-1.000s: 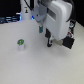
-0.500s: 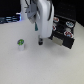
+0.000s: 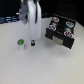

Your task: Open the kcup holder, insert the kcup into the holder, and close the kcup holder

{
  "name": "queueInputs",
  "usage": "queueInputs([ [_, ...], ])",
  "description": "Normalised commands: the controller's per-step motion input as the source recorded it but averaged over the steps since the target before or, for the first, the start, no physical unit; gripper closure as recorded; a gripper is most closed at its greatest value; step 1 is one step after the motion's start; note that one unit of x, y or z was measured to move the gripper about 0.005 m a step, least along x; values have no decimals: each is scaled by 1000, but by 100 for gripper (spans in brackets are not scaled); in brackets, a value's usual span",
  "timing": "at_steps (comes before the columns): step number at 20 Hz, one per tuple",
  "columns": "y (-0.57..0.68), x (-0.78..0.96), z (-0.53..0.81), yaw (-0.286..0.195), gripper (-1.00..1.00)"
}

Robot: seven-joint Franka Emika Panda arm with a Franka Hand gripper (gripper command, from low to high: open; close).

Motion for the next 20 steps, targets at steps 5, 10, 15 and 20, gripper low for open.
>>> queueInputs([
  [5,-517,-448,-380,-220,-100],
  [10,-511,-403,-444,-231,-100],
  [15,-509,-369,-449,-202,-100],
  [20,-86,-145,-112,-75,-100],
])
